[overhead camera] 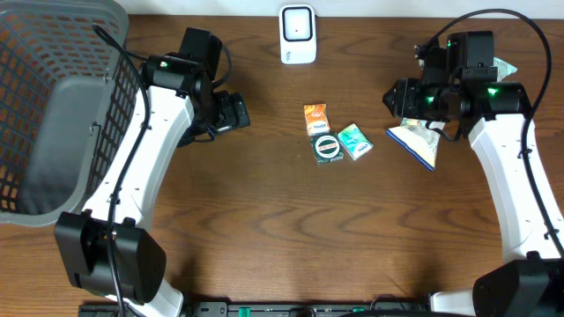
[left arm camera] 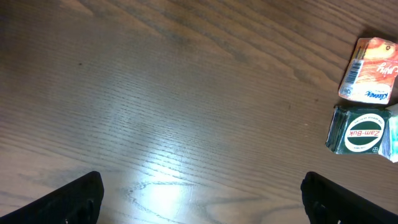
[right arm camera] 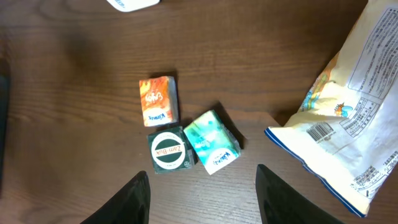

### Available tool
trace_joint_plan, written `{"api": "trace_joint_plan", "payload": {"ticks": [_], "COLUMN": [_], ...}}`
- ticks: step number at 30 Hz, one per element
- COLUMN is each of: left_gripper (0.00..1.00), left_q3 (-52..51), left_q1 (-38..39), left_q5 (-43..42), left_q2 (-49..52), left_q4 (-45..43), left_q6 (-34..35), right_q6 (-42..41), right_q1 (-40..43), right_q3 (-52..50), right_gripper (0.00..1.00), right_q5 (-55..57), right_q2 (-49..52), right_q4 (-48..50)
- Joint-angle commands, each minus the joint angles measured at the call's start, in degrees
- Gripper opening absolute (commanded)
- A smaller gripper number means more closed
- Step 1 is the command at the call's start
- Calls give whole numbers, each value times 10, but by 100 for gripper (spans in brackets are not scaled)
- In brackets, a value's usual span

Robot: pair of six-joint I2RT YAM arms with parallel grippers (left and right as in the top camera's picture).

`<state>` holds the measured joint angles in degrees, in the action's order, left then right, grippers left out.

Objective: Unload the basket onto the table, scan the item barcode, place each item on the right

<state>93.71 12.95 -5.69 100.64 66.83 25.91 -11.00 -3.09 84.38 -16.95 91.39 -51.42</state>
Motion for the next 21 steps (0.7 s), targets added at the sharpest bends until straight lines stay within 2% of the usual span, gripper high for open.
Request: {"api": "trace_joint_plan", "payload": {"ticks": [1, 5, 7, 9, 10, 21], "left_gripper": [100, 100, 100, 100, 100, 100], "left_q3": [-3, -3, -3, -3, -3, -3], "left_q1": [-1, -1, -1, -1, -1, -1], "left_q5": [1, 1, 1, 1, 1, 1], "left_q2": [2, 2, 2, 2, 2, 2], "left_q4": [2, 2, 2, 2, 2, 2], "left_q6": [7, 7, 7, 7, 7, 7], "right_q6": [10, 10, 10, 10, 10, 10], "right_q1": [0, 0, 0, 0, 0, 0], "right_q3": [2, 2, 2, 2, 3, 2], "right_gripper": [49, 50, 56, 70, 99, 99], "right_q5": [0, -1, -1, -1, -1, 9], "right_q2": [1, 1, 1, 1, 1, 1], "right_q4": [-7, -13, -13, -13, -13, -10]}}
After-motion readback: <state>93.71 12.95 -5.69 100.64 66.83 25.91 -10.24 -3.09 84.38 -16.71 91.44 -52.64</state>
